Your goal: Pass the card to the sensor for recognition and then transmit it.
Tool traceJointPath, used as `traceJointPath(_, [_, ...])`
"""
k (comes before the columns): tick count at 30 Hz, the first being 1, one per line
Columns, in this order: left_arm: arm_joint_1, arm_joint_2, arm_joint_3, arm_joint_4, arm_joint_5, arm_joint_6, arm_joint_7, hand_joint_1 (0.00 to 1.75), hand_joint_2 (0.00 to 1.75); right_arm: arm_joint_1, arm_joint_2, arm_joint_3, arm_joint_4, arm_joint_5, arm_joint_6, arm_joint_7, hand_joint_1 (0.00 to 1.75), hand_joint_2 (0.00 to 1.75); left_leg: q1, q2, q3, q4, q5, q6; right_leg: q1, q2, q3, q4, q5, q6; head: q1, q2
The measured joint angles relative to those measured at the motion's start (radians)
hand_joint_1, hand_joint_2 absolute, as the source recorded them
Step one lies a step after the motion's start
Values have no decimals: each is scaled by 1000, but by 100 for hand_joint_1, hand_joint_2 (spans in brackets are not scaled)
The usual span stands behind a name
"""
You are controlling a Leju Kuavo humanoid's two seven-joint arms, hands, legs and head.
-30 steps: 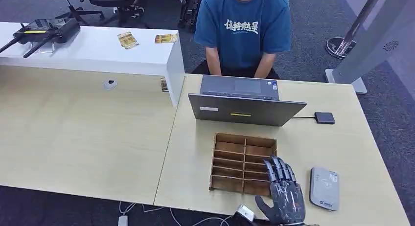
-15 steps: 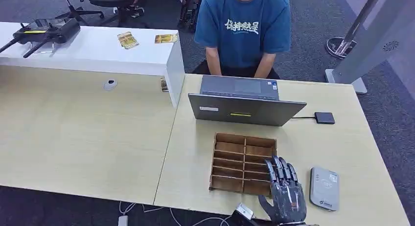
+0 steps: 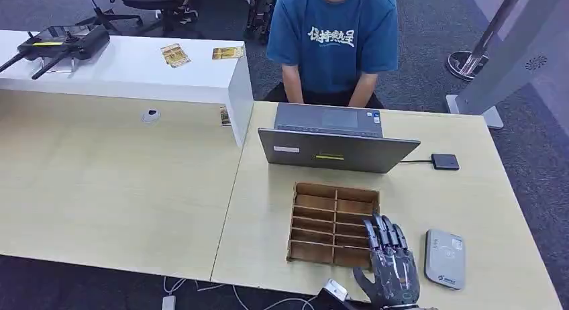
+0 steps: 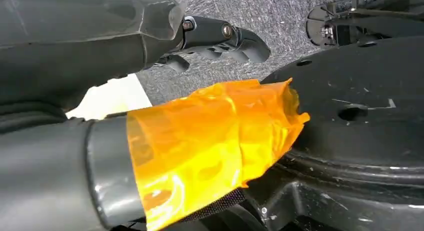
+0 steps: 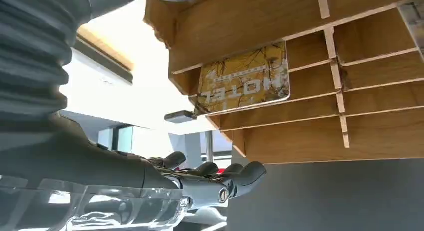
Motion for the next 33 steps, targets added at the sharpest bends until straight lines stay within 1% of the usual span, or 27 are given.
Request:
traceJointPath(6, [0,-2,0,0,5,2,0,0,0,0,0,7,-18,-14,16,-1,0,175,0,0,0,0,0,0,0,0,0,0,0,0,0,0])
traceJointPath(12, [0,-6,-1,0,19,6,0,0,0,0,0,15,-40,-37,68,10,0,175,0,0,0,0,0,0,0,0,0,0,0,0,0,0])
traceJointPath(24, [0,-9,-16,0,29,8,1,0,0,-3,0,32,-48,-46,81,15,0,175,0,0,0,0,0,0,0,0,0,0,0,0,0,0])
traceJointPath(29, [0,-9,-18,0,36,8,1,0,0,-14,-3,42,-46,-47,110,20,0,175,0,0,0,0,0,0,0,0,0,0,0,0,0,0])
traceJointPath(33, [0,-9,-22,0,38,8,1,0,0,-20,-5,47,-46,-48,113,21,0,175,0,0,0,0,0,0,0,0,0,0,0,0,0,0])
